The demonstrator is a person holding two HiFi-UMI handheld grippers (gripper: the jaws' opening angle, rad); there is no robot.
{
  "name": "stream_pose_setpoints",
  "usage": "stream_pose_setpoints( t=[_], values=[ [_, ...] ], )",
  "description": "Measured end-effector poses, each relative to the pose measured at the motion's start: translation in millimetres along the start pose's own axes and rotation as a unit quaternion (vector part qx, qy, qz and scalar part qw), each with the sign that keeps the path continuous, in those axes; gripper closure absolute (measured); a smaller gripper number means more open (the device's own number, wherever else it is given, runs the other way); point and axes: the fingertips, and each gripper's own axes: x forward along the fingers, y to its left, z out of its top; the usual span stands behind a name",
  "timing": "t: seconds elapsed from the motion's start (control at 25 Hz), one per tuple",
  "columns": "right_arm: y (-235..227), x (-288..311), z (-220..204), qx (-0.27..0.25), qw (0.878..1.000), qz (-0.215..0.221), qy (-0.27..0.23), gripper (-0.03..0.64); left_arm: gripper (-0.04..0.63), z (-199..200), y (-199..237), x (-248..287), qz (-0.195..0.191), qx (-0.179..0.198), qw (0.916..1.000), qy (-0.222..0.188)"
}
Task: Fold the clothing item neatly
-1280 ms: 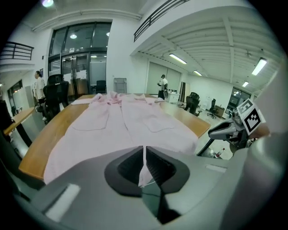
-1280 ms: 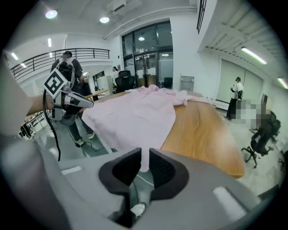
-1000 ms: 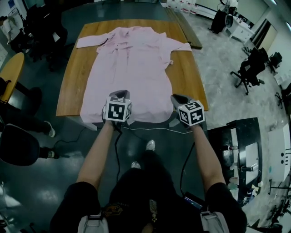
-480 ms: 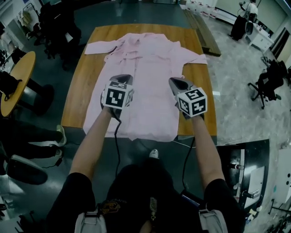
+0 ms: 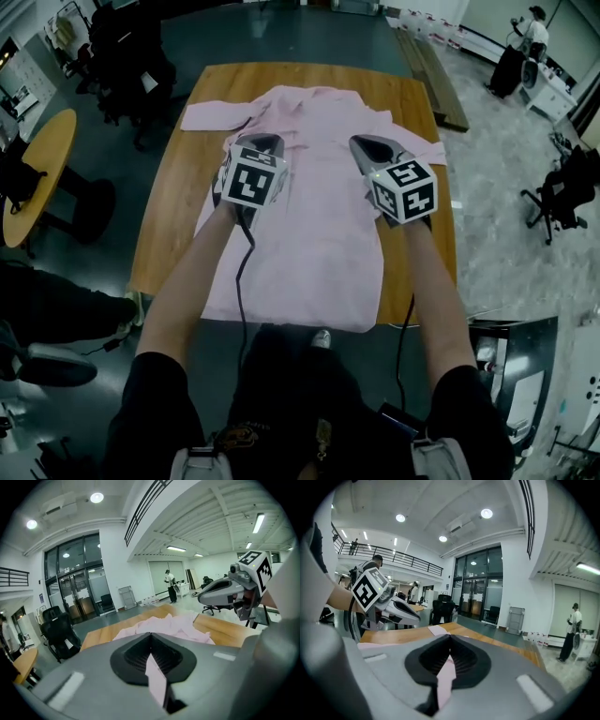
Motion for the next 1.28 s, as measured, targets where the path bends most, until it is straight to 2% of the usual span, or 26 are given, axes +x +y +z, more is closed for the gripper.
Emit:
stream_pose_setpoints(
  t=[0.16,0.32,0.48,0.72,1.0,1.16,1.28],
  values=[
    [-15.6,48.0,8.7,-0.013,1.0,-0.013,0.023,0.614,0.588,7.8,37.8,41.9,-0.021,0.004,0.9997,-0.012],
    [-33.3,100.7,-3.4,-0.018,0.997,-0.029,0.063,0.614,0.588,8.4,82.1,91.0,-0.044,0.017,0.9987,-0.021],
    [-60.4,142.4,-12.9,-0.02,0.995,-0.048,0.08,0.614,0.588,8.1,120.9,140.0,-0.051,0.04,0.9977,-0.021],
    [-117.7,184.9,-40.8,-0.031,0.992,-0.058,0.109,0.614,0.588,12.1,153.2,210.2,-0.05,0.072,0.9959,-0.022],
    [-208.1,233.2,-97.7,-0.042,0.987,-0.048,0.147,0.594,0.586,2.2,164.0,313.0,-0.064,0.104,0.9923,0.018],
    [-249.9,259.1,-139.4,-0.051,0.981,-0.041,0.181,0.581,0.532,-19.2,180.9,366.6,-0.075,0.097,0.9913,0.048],
    [-272.3,276.2,-167.8,-0.051,0.977,-0.031,0.205,0.555,0.515,-30.3,187.6,399.6,-0.081,0.12,0.9878,0.058]
  ],
)
